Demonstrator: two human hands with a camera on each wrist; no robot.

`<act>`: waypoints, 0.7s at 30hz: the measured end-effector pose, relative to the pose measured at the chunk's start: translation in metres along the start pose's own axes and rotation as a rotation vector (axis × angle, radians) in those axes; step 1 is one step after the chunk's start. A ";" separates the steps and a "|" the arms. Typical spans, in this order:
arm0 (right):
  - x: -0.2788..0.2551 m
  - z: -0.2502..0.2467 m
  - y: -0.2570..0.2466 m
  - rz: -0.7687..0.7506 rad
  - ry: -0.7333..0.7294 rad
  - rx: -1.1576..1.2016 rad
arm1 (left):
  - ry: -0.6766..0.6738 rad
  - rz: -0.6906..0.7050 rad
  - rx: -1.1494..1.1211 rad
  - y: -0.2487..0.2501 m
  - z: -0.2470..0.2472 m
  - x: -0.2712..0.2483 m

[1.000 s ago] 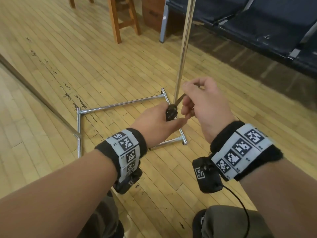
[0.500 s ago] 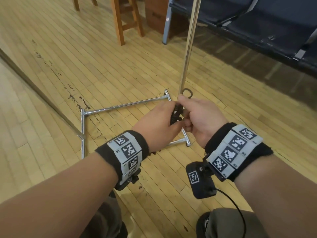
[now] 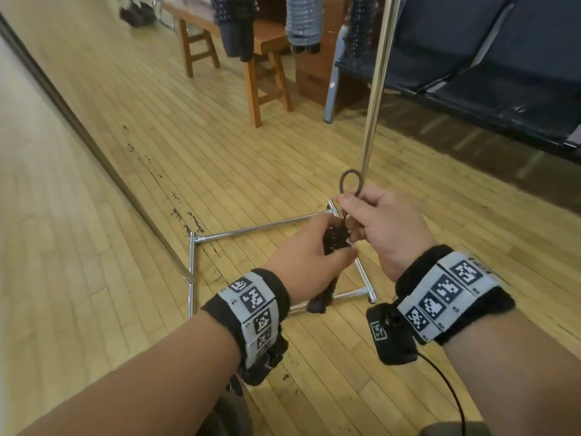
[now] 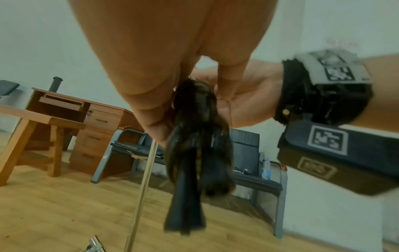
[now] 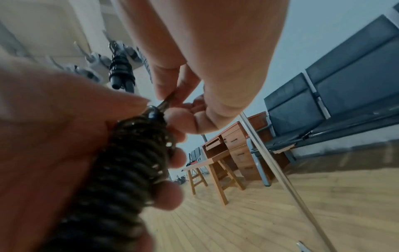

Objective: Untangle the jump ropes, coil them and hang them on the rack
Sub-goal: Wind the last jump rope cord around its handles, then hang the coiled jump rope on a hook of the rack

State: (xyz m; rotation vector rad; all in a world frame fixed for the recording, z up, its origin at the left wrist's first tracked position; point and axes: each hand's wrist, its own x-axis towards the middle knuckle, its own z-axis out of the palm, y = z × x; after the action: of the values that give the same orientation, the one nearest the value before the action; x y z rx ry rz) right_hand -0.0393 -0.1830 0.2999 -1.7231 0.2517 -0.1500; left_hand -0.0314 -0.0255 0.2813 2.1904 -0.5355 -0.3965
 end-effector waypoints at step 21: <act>-0.028 0.042 -0.244 -0.439 -0.117 -0.042 | 0.208 0.271 -0.337 0.114 -0.226 -0.053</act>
State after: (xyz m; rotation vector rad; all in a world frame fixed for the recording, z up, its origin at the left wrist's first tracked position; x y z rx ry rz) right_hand -0.0364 -0.0982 0.5348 -1.8016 -0.2151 -0.3659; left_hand -0.0029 0.0842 0.5136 1.7812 -0.5931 -0.1014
